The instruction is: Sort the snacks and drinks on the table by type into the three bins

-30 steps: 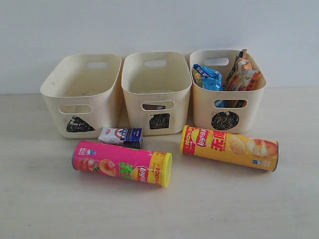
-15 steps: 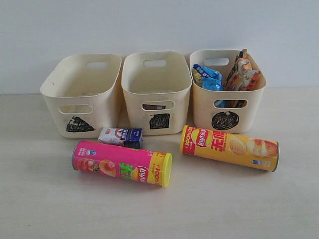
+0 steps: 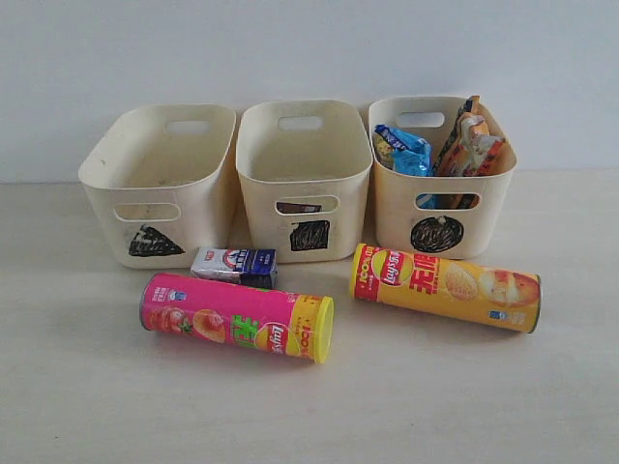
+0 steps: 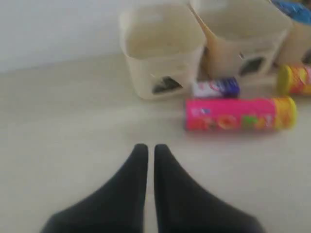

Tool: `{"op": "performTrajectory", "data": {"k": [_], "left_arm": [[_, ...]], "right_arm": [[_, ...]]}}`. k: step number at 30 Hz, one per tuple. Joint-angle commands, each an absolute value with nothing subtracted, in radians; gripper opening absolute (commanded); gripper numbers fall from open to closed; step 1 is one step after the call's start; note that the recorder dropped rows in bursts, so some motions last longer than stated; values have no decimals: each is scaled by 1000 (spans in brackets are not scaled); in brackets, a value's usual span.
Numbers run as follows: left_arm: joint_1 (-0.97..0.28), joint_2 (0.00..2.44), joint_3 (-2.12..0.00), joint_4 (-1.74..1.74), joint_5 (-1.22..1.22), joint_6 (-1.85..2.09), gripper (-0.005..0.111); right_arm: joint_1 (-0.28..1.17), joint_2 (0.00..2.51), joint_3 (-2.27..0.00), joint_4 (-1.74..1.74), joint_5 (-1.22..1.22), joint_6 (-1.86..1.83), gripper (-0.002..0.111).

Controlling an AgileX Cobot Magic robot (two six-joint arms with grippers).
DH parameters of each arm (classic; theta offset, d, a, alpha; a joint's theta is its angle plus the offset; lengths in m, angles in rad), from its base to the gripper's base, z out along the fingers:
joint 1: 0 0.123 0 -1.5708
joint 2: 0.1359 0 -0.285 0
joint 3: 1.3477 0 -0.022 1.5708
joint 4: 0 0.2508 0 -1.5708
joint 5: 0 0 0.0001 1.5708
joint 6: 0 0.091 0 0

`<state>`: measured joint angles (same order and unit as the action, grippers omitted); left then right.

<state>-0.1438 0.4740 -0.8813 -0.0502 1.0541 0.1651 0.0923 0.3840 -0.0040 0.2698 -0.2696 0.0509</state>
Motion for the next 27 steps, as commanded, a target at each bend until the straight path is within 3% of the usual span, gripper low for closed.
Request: {"op": "performTrajectory", "data": {"k": [1,5,10,22,25,26,27], "left_arm": [[-217,660,-999,-249,1221,309,4],[-295,831,-1069,-514,1221,587,4],[-402,982,-1099,-523,1221,812,4],[-650,1239,-1222,-12,1175,756,6],[-676,1312,-1226,80,1173,756,21],[-682,1359,-1226,101,1155,756,37],[-684,1376,-1226,105,1136,756,45]], "right_arm": [[91,382,0,269,-257,41,0],[91,382,0,269,-257,43,0],[91,382,0,269,-257,43,0],[91,382,0,269,-257,43,0],[91,382,0,269,-257,43,0],[91,382,0,269,-257,43,0],[91,382,0,269,-257,43,0]]}}
